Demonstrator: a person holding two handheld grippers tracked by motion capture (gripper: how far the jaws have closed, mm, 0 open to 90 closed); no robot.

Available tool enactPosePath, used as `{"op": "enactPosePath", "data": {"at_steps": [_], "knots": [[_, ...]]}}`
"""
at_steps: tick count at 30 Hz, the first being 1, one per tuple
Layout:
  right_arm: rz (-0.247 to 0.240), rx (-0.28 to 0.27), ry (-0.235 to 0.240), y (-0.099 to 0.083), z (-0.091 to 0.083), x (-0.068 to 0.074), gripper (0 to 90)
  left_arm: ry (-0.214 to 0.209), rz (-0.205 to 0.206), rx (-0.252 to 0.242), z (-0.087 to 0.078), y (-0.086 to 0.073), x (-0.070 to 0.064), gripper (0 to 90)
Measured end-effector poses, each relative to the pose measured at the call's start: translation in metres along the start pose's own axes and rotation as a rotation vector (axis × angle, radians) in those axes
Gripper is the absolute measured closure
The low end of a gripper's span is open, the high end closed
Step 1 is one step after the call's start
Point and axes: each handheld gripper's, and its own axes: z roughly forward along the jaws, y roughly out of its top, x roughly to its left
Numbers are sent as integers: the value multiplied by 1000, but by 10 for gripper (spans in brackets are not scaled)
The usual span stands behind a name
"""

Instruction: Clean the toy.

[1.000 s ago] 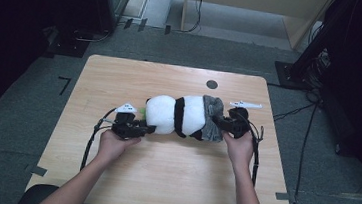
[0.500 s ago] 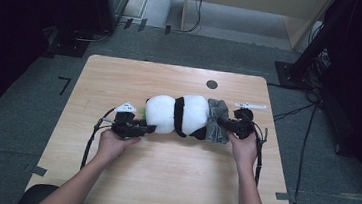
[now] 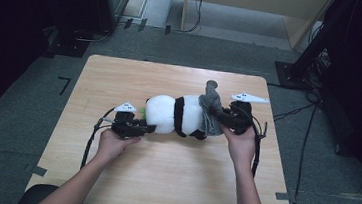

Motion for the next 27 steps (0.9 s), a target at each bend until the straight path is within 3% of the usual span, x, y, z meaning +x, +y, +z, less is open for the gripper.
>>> {"op": "enactPosePath", "data": {"at_steps": [6, 12, 17, 21, 23, 25, 27], "knots": [[-83, 3, 127, 4, 14, 46, 772, 3, 0, -1, 0, 1, -1, 570], [-139, 80, 268, -9, 54, 87, 772, 6, 5, 0, 0, 2, -1, 570], [-147, 152, 346, -28, 84, 108, 772, 6, 3, 3, 0, 2, -2, 570], [-176, 146, 312, -39, 97, 109, 767, 6, 5, 7, 0, 1, -2, 573], [-183, 142, 277, -43, 101, 104, 766, 8, 3, 9, 0, 1, -2, 575], [-229, 129, 219, -49, 105, 97, 763, 11, 1, 15, 1, 1, -1, 580], [-235, 110, 229, -55, 107, 88, 763, 11, 1, 21, 1, 1, -1, 581]]}}
